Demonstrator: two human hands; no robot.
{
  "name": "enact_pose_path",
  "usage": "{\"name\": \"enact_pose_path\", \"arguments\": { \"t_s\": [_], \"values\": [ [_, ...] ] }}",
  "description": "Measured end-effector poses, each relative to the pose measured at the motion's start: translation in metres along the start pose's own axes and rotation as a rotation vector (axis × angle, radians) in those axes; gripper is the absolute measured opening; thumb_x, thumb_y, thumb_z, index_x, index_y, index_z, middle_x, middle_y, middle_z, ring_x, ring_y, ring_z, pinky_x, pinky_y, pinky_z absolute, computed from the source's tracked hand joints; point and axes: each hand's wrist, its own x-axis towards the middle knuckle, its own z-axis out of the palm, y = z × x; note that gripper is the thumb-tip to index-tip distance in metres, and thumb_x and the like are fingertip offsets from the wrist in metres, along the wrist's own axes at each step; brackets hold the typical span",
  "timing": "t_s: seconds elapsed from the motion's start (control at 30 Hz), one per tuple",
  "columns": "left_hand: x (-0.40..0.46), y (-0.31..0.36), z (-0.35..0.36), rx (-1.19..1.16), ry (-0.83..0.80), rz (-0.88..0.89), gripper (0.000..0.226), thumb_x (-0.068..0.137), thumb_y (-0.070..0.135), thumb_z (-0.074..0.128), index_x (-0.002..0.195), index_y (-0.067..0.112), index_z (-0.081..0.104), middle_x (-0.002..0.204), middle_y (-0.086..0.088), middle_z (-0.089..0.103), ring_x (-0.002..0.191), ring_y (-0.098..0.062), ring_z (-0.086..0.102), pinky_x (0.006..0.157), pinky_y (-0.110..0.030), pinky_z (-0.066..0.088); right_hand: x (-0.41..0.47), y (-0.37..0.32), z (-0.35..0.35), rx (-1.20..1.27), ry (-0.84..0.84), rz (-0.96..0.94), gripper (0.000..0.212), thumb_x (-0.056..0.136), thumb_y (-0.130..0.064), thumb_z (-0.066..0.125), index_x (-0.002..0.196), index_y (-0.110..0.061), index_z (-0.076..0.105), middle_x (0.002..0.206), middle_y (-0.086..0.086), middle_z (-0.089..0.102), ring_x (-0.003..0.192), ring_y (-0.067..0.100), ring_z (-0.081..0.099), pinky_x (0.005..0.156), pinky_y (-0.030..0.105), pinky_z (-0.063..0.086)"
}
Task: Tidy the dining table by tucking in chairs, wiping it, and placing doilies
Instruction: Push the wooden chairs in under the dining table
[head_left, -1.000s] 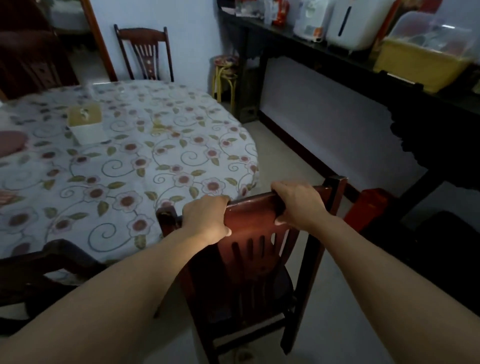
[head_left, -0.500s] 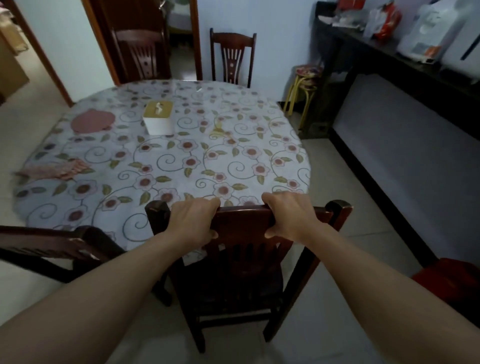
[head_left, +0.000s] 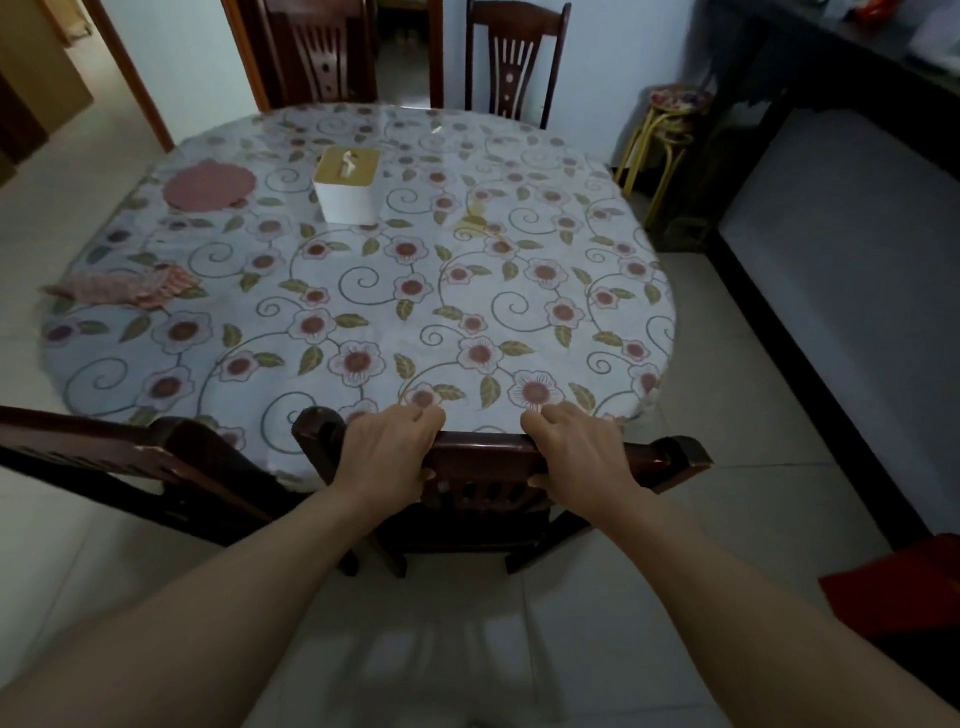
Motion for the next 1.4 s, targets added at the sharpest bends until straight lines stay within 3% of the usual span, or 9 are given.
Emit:
{"name": "enact_pose_path", "arguments": {
  "t_s": [0.13, 0.33, 0.53, 0.93, 1.03, 1.1, 1.2, 1.3, 1.4],
  "values": [
    [-0.011, 0.002, 0.004, 0.003, 0.0, 0.0, 0.047, 0.039, 0.021, 0.087, 0.068, 0.014, 0.051, 0.057, -0.002, 0.055, 0.047, -0.022, 0.05, 0.042, -0.025, 0.024, -0.007, -0.006, 0.001, -0.031, 0.045, -0.009, 0.048, 0.053, -0.024, 0.086, 0.088, -0.012, 0.055, 0.08, 0.004, 0.059, 0.074, 0.025, 0.056, 0.05, 0.028, 0.031],
    [-0.017, 0.004, 0.012, -0.041, -0.017, 0.001, 0.042, 0.043, 0.015, 0.084, 0.068, 0.014, 0.051, 0.057, -0.002, 0.054, 0.047, -0.022, 0.048, 0.041, -0.024, 0.03, -0.013, -0.013, 0.007, -0.017, 0.09, 0.016, 0.052, 0.035, -0.019, 0.09, 0.075, -0.012, 0.056, 0.065, 0.002, 0.057, 0.057, 0.023, 0.054, 0.043, 0.025, 0.03],
    [-0.004, 0.002, 0.017, -0.034, 0.01, -0.026, 0.038, 0.046, 0.012, 0.083, 0.068, 0.012, 0.052, 0.058, -0.004, 0.054, 0.048, -0.023, 0.049, 0.046, -0.025, 0.025, -0.002, -0.004, 0.013, 0.011, 0.122, 0.042, 0.05, 0.036, -0.016, 0.088, 0.074, -0.012, 0.055, 0.065, 0.002, 0.056, 0.058, 0.024, 0.053, 0.047, 0.025, 0.03],
    [0.015, 0.01, 0.026, 0.016, 0.001, -0.066, 0.041, 0.045, 0.014, 0.084, 0.075, 0.011, 0.057, 0.062, -0.006, 0.055, 0.052, -0.025, 0.052, 0.044, -0.028, 0.035, 0.009, 0.013, 0.019, -0.055, 0.155, 0.113, 0.057, 0.029, -0.016, 0.091, 0.076, -0.012, 0.059, 0.081, 0.009, 0.065, 0.066, 0.026, 0.059, 0.049, 0.026, 0.037],
    [0.012, 0.015, 0.025, 0.033, -0.03, -0.114, 0.04, 0.051, 0.013, 0.082, 0.082, 0.011, 0.057, 0.074, -0.009, 0.06, 0.062, -0.029, 0.054, 0.05, -0.032, 0.037, 0.008, 0.012, 0.022, -0.077, 0.142, 0.146, 0.06, 0.035, -0.018, 0.091, 0.087, -0.011, 0.061, 0.087, 0.01, 0.065, 0.07, 0.026, 0.059, 0.05, 0.029, 0.039],
    [0.014, 0.019, 0.025, 0.041, -0.084, -0.184, 0.041, 0.064, 0.018, 0.075, 0.099, 0.014, 0.053, 0.096, -0.01, 0.06, 0.08, -0.029, 0.055, 0.062, -0.035, 0.037, 0.009, 0.012, 0.023, -0.096, 0.083, 0.161, 0.072, 0.046, -0.026, 0.091, 0.108, -0.012, 0.058, 0.099, 0.01, 0.063, 0.081, 0.027, 0.059, 0.059, 0.034, 0.045],
    [0.015, 0.023, 0.018, -0.017, -0.185, -0.269, 0.063, 0.073, 0.031, 0.069, 0.126, 0.021, 0.037, 0.119, -0.007, 0.051, 0.105, -0.027, 0.048, 0.083, -0.038, 0.039, 0.011, 0.013, 0.017, -0.09, 0.003, 0.138, 0.076, 0.064, -0.035, 0.082, 0.126, -0.015, 0.044, 0.115, 0.012, 0.054, 0.1, 0.029, 0.052, 0.081, 0.04, 0.044],
    [0.012, 0.023, 0.006, -0.068, -0.274, -0.278, 0.082, 0.072, 0.038, 0.07, 0.139, 0.022, 0.024, 0.139, -0.005, 0.036, 0.124, -0.027, 0.036, 0.102, -0.044, 0.032, 0.012, 0.017, 0.007, -0.01, -0.113, 0.119, 0.086, 0.072, -0.05, 0.071, 0.138, -0.019, 0.026, 0.132, 0.014, 0.038, 0.121, 0.033, 0.038, 0.104, 0.046, 0.031],
    [0.01, 0.025, -0.009, -0.096, -0.33, -0.285, 0.088, 0.075, 0.046, 0.066, 0.143, 0.025, 0.014, 0.151, -0.002, 0.023, 0.136, -0.026, 0.023, 0.111, -0.05, 0.022, 0.007, 0.017, -0.011, 0.036, -0.217, 0.144, 0.094, 0.074, -0.059, 0.065, 0.145, -0.021, 0.016, 0.151, 0.015, 0.014, 0.139, 0.035, 0.013, 0.113, 0.05, 0.014]
  ]
}}
